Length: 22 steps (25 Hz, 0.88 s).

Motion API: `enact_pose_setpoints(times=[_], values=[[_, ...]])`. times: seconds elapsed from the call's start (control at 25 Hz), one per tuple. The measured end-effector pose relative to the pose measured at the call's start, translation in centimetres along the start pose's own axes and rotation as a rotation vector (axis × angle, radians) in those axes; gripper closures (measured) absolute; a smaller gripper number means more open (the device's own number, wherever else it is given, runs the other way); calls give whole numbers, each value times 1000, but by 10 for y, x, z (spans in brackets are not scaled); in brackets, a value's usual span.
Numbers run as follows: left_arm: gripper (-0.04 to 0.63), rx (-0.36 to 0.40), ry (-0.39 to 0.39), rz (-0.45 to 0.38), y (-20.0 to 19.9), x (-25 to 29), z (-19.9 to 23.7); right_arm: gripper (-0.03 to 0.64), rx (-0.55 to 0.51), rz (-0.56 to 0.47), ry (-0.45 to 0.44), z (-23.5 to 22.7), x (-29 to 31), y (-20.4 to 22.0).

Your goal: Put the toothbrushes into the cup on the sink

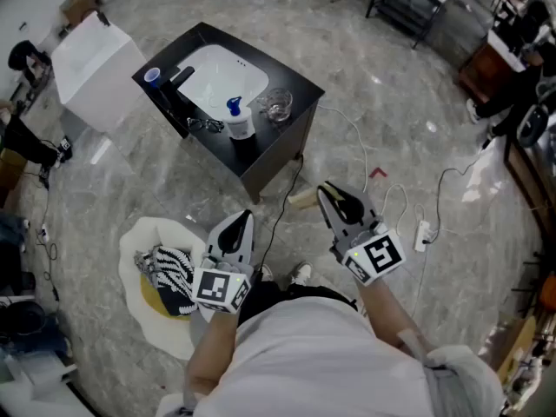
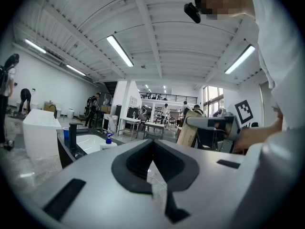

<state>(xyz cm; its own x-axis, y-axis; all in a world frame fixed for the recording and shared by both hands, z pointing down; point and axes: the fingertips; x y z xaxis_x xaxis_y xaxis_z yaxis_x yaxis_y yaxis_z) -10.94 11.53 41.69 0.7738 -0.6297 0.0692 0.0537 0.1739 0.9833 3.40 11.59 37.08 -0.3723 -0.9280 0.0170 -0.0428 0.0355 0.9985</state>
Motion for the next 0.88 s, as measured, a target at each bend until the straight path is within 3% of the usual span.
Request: enact_pose_setpoints(times=[0.36,0.88], values=[[594,-4,-34,-3,-3,-39,13,552,-13,8,3,36,-12,-4],[594,-30,44,17,8,-25,6,552,1,-3,71,32,-29,-9]])
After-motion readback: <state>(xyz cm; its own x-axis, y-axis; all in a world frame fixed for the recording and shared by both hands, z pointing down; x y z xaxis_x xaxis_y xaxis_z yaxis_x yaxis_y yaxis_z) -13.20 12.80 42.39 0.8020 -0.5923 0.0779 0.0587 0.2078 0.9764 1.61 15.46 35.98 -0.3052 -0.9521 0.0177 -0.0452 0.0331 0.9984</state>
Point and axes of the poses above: the fingertips, and each gripper's own axes: x forward along the fingers, z to its left, y out of its underside, and after that the axes turned 5 degrees about y, right-handed
